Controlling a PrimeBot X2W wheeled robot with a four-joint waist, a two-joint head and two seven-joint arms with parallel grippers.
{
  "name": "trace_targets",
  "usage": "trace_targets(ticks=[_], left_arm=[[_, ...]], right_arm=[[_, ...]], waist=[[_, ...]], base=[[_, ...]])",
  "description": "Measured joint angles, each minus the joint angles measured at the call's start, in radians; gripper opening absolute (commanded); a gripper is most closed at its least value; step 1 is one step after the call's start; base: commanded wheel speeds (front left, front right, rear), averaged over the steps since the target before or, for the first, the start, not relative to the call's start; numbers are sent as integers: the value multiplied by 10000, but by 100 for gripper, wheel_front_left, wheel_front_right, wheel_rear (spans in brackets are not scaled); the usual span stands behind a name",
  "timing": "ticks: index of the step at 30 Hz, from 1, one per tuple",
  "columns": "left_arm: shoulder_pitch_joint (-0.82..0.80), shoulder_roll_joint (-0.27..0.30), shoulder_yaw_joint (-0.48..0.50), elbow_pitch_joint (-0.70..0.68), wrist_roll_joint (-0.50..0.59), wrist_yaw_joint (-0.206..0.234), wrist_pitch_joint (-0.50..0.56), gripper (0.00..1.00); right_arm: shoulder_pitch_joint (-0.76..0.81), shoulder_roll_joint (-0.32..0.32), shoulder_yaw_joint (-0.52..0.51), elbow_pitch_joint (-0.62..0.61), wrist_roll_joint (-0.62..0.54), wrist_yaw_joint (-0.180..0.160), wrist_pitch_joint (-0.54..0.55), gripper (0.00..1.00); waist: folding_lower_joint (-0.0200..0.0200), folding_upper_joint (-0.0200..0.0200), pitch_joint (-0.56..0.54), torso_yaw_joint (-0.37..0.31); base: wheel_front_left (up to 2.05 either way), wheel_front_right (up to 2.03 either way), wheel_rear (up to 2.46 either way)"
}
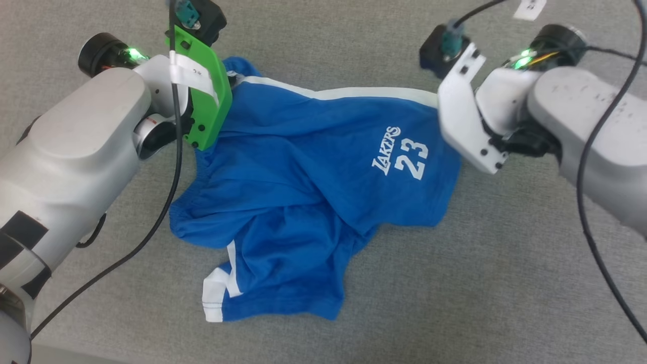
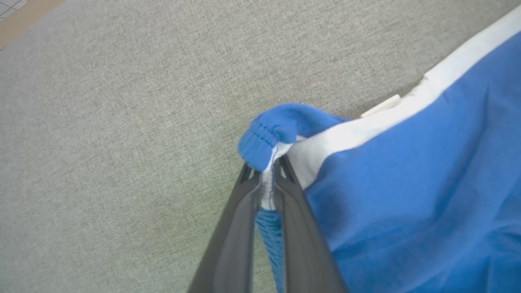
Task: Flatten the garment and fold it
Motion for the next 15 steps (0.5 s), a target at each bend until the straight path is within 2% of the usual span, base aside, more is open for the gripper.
trace_targets(ticks=[6, 15], left_arm=[[70, 134, -4, 186, 0, 0, -213, 0], [492, 278, 25, 784, -178, 0, -1778, 0]], right_arm=[[243, 77, 163, 56, 40, 0, -1051, 0], [469, 167, 253, 656, 719, 0, -4429, 0]], waist=[[0, 0, -280, -216], [0, 0, -1373, -561]], base=[[0, 0, 0], [0, 0, 0]])
